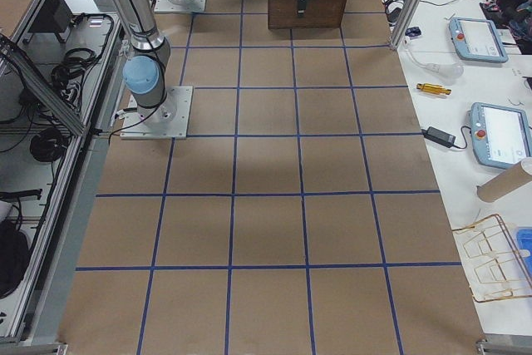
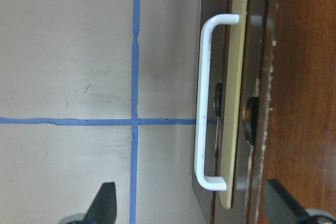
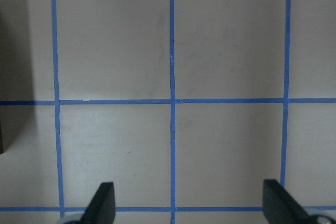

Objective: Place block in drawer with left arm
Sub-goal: 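Move the left gripper from above the cabinet toward the drawer's white handle, then hook the left gripper onto the white drawer handle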

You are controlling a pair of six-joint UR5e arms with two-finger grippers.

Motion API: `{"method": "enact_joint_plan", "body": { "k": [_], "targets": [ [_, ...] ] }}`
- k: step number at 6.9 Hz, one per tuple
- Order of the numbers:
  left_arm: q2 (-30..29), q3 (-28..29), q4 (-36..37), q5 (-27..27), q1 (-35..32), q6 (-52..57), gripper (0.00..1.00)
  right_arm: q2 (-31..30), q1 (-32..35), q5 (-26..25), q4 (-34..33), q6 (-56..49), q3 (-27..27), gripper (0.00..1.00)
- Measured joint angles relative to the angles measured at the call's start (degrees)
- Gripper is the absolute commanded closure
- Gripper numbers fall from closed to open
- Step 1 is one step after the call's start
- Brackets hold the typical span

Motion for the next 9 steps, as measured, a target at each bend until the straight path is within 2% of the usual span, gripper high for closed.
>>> {"method": "enact_joint_plan", "body": {
  "k": [3,9],
  "targets": [
    [-2.4,-3.0,4.8,-0.9,1.1,2.6,0.00,0.0,0.0,0.0,0.0,0.0,0.0,0.00],
    [-4.5,-4.6,5.5,-4.8,1.1,3.8,0.00,0.0,0.0,0.0,0.0,0.0,0.0,0.00]
  ]
}}
